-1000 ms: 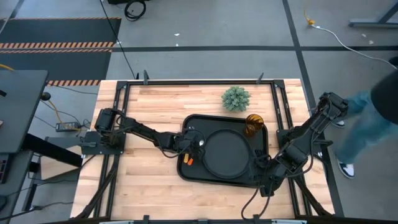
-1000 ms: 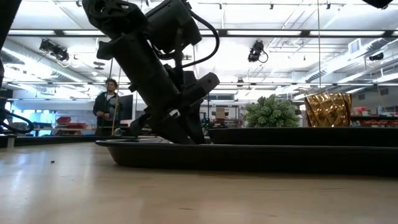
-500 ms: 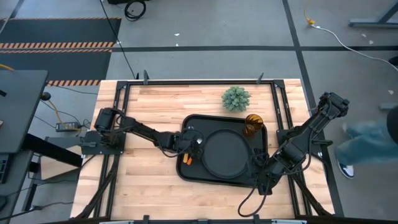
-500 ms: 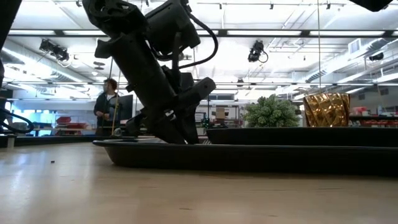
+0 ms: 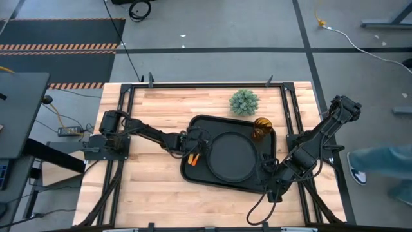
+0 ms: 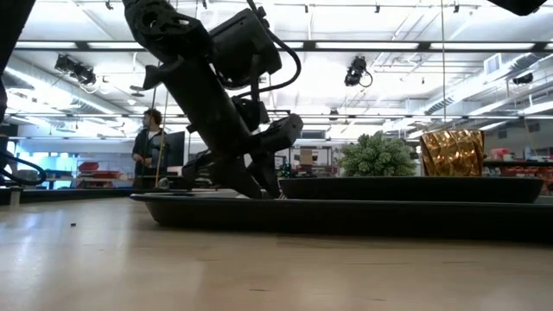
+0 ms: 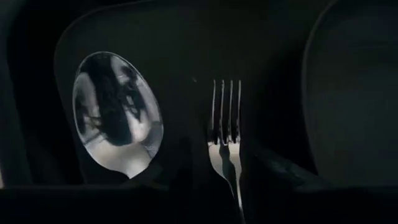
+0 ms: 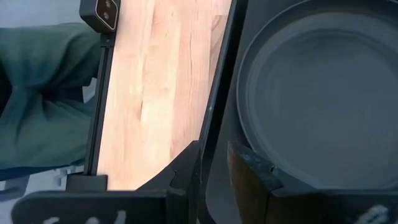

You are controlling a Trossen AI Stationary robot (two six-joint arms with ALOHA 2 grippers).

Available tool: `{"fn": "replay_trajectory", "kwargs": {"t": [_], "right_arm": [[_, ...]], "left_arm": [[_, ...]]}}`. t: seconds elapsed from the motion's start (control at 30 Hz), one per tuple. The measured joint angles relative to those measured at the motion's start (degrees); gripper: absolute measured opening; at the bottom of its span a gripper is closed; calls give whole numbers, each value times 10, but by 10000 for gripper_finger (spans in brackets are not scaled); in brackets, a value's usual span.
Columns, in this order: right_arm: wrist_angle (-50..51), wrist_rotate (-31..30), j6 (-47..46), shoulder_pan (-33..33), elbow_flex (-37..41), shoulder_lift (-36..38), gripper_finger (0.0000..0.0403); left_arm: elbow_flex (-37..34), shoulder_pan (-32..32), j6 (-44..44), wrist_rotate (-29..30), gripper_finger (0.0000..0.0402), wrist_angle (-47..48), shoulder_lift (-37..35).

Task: Pick and place plate/cup/fork/spoon on tray
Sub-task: Put the orange fork on the black serving tray, then return to Home Position

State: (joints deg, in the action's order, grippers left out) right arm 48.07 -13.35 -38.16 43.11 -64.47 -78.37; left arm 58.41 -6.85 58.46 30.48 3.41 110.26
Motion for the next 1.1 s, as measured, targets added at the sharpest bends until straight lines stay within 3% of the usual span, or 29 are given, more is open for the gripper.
{"fn": "replay_trajectory", "kwargs": {"t": [0.3, 0.63, 0.93, 1.1], "right_arm": [[0, -40, 58, 0, 0, 0, 87], [-1, -82, 136, -27, 0, 3, 87], [-69, -73, 309, -171, 0, 3, 87], [-105, -27, 405, -286, 0, 3, 87]], "left_arm": [[1, -1, -42, 6, 121, -29, -36], [1, 3, -245, 16, 121, -40, -146], [1, 13, -398, 109, 121, -25, -167], [1, 25, -432, 221, 121, 48, -167]]}}
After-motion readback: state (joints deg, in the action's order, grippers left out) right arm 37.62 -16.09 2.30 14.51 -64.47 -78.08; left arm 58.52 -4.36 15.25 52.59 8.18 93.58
